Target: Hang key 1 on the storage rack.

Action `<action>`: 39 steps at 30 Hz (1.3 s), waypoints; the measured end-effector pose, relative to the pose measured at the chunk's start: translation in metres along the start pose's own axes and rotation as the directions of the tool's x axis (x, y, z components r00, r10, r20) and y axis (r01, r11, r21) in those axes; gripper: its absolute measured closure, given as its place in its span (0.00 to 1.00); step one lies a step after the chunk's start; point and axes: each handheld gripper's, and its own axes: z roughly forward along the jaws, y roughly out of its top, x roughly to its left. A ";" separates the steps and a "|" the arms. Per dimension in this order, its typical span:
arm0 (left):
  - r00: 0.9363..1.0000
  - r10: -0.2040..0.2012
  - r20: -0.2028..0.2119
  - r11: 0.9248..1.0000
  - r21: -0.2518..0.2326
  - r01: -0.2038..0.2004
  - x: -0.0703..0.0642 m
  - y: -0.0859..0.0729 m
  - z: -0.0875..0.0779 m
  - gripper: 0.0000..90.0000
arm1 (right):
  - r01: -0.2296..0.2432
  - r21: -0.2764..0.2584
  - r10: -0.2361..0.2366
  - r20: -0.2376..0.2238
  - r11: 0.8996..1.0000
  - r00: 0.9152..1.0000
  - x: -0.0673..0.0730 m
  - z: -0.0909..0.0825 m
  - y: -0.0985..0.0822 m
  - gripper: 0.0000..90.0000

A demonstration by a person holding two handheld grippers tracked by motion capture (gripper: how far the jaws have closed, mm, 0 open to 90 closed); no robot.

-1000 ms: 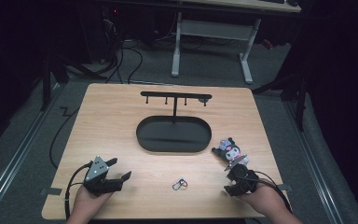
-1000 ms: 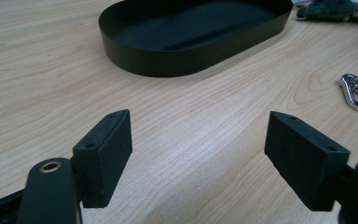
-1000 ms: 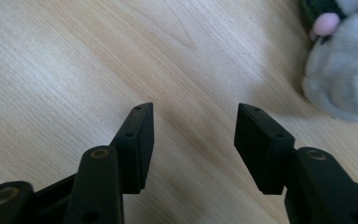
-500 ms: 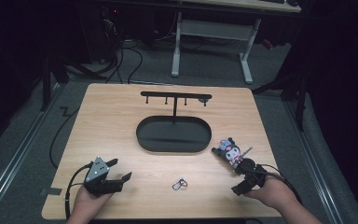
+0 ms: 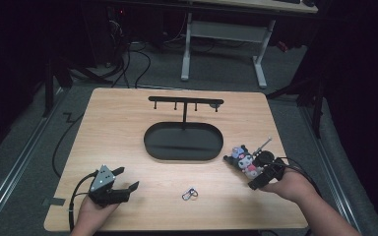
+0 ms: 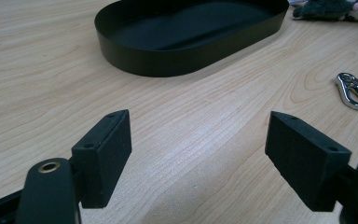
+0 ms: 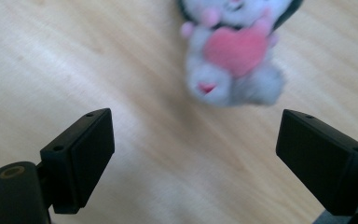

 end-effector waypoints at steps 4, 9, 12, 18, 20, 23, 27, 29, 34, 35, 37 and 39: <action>1.000 -0.001 -0.001 1.000 -0.002 0.001 0.000 0.000 -0.001 0.26 | -0.007 0.004 0.007 0.005 1.000 1.000 -0.006 0.003 0.007 0.13; 1.000 -0.001 -0.001 1.000 -0.003 0.001 0.000 -0.001 -0.001 0.26 | -0.007 0.027 0.007 -0.001 1.000 1.000 -0.012 0.008 0.019 0.14; 1.000 0.001 0.000 1.000 -0.001 -0.001 0.001 0.000 -0.001 0.26 | -0.012 0.035 0.012 -0.005 0.999 1.000 -0.016 0.012 0.026 0.15; 1.000 0.002 -0.001 1.000 0.002 -0.002 0.001 -0.001 -0.001 0.26 | -0.001 0.081 0.002 -0.016 0.997 1.000 -0.020 0.025 0.038 0.17; 1.000 0.002 0.000 1.000 0.004 -0.002 0.001 -0.001 -0.001 0.26 | 0.000 0.091 0.002 -0.016 0.996 1.000 -0.021 0.030 0.041 0.17; 1.000 0.001 -0.001 1.000 0.002 -0.001 0.002 -0.001 -0.001 0.26 | -0.005 0.109 0.009 -0.033 0.994 0.999 -0.024 0.036 0.043 0.17; 1.000 0.002 0.001 1.000 0.005 -0.002 0.002 -0.001 -0.001 0.26 | 0.010 0.122 -0.006 -0.032 0.993 0.999 -0.025 0.043 0.045 0.24; 1.000 0.003 0.001 1.000 0.007 -0.003 0.002 -0.001 -0.001 0.26 | 0.021 0.124 -0.017 -0.033 0.992 0.999 -0.024 0.045 0.046 0.26; 1.000 0.008 0.003 1.000 0.010 -0.008 0.001 -0.001 0.000 0.26 | 0.015 0.132 -0.010 -0.037 0.991 0.999 -0.022 0.051 0.049 0.36; 1.000 0.008 0.005 1.000 0.012 -0.008 0.001 -0.001 -0.001 0.26 | 0.012 0.134 -0.007 -0.035 0.991 0.999 -0.021 0.051 0.049 0.38; 1.000 0.007 0.005 1.000 0.010 -0.007 0.001 -0.001 -0.001 0.26 | 0.026 0.132 -0.022 -0.029 0.991 0.999 -0.019 0.052 0.050 0.45; 1.000 0.008 0.004 1.000 0.009 -0.008 0.001 -0.002 -0.001 0.26 | 0.025 0.124 -0.023 -0.016 0.992 1.000 -0.018 0.050 0.051 0.47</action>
